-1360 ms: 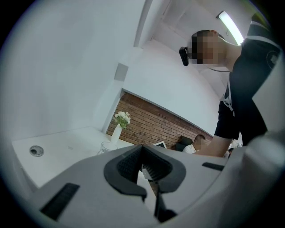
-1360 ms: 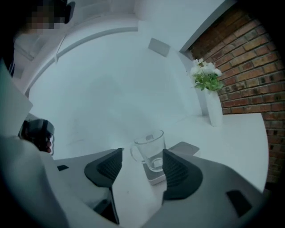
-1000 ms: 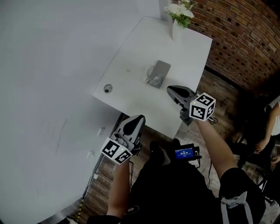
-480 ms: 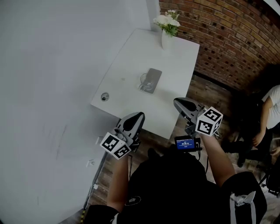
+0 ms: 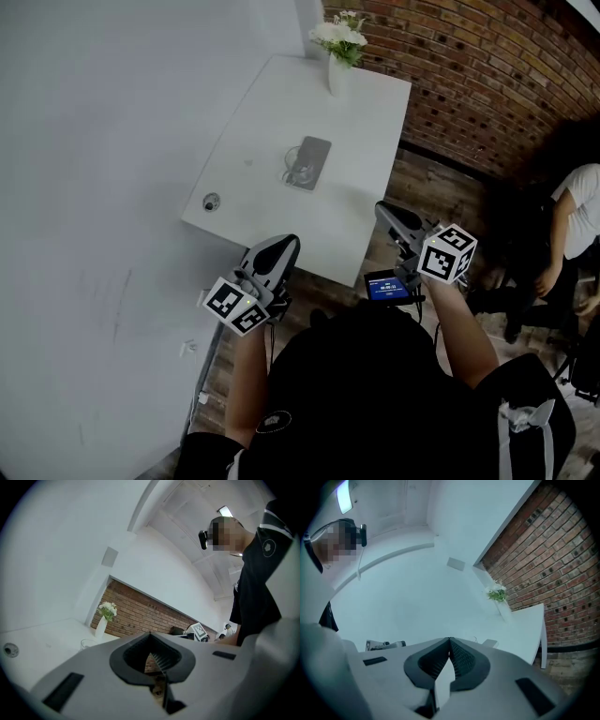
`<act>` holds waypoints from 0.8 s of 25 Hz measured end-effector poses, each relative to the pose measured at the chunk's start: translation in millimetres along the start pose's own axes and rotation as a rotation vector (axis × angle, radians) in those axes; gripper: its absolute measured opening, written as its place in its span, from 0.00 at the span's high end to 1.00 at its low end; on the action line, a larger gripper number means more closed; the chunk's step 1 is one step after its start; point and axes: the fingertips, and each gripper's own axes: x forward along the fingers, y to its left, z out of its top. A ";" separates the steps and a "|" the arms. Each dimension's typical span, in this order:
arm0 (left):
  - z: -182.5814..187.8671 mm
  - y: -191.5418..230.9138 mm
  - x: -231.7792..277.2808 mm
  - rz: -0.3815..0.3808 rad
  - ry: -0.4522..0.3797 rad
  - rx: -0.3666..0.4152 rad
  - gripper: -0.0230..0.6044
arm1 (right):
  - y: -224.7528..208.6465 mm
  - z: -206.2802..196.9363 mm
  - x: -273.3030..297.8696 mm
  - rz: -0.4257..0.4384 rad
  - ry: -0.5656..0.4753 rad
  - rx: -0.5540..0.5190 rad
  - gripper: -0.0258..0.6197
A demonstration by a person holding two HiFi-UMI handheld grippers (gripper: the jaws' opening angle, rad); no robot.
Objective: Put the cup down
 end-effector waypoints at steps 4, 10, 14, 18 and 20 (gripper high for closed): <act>2.0 -3.0 1.2 0.000 -0.002 0.007 0.95 | 5.8 -1.2 9.5 0.012 0.026 -0.033 0.94; 0.4 -5.7 0.4 0.013 0.000 0.005 0.95 | 12.4 -3.4 18.6 0.023 0.063 -0.088 0.94; -1.4 -5.6 -0.8 0.028 -0.002 0.003 0.95 | 11.8 -3.9 19.6 0.022 0.069 -0.092 0.94; -4.8 -3.7 -1.3 0.050 0.001 0.003 0.95 | 8.7 -6.0 18.9 0.015 0.070 -0.102 0.94; -6.2 -3.9 -1.7 0.058 0.003 0.002 0.95 | 7.3 -6.5 17.7 0.013 0.067 -0.098 0.94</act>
